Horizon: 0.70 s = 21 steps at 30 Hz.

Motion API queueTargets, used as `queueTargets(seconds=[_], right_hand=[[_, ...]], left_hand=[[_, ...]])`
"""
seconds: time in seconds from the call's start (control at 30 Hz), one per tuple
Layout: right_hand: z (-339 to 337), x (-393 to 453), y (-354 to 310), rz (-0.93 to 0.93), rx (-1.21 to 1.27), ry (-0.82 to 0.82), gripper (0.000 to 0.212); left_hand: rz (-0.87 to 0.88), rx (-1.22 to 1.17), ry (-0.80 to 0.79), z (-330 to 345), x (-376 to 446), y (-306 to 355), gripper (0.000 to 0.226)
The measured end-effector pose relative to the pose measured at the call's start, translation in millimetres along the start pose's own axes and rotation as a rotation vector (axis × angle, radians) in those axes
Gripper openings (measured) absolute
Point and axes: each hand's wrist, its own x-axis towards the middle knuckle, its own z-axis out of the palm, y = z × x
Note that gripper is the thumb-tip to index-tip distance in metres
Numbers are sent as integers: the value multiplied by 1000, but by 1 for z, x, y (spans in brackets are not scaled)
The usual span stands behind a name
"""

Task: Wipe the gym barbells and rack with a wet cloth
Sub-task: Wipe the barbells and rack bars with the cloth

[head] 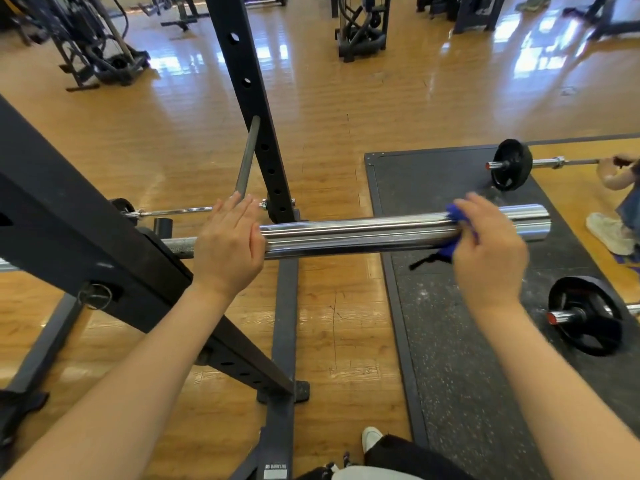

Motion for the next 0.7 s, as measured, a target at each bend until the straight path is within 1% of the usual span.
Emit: queueTargets(seconds=[0.07,0.13,0.2,0.27,0.33,0.43,0.5,0.53,0.57,0.6,0.63,0.7], right_hand=[[-17,2,28,108,-41,63,37],[-17,1,37,146,-31,134,34],[-4,-3,27,107,-4,190,28],[16,-10,-4,-12,31,203,24],[39,-20,-47,-143,98,131,26],[69,-33,-111,-359,204,-56,30],[78,-31,-127,-476,212,-142,30],[78,-29,-125,-506,202,-169,31],[76,-25,-118,-513,199,-181,31],[71,-23,-108,-499,200,-169,30],[64,-22,-96,-464,197,-139,29],[45,-20,-63,-359,156,-42,26]], left_hand=[[-6,-4,5,0,0,0,46],[-4,-2,3,-1,1,1,47],[1,-10,-6,-2,1,2,47],[0,-38,-40,-3,3,0,48],[-14,-64,-114,-6,7,-3,52],[-95,-102,-313,-19,22,-1,50],[-189,-107,-471,-23,37,0,40],[-217,-110,-520,-25,42,1,38],[-239,-139,-527,-24,43,0,35],[-254,-193,-492,-23,41,-1,32],[-249,-244,-395,-21,36,-3,33],[-191,-203,-129,-18,18,-3,41]])
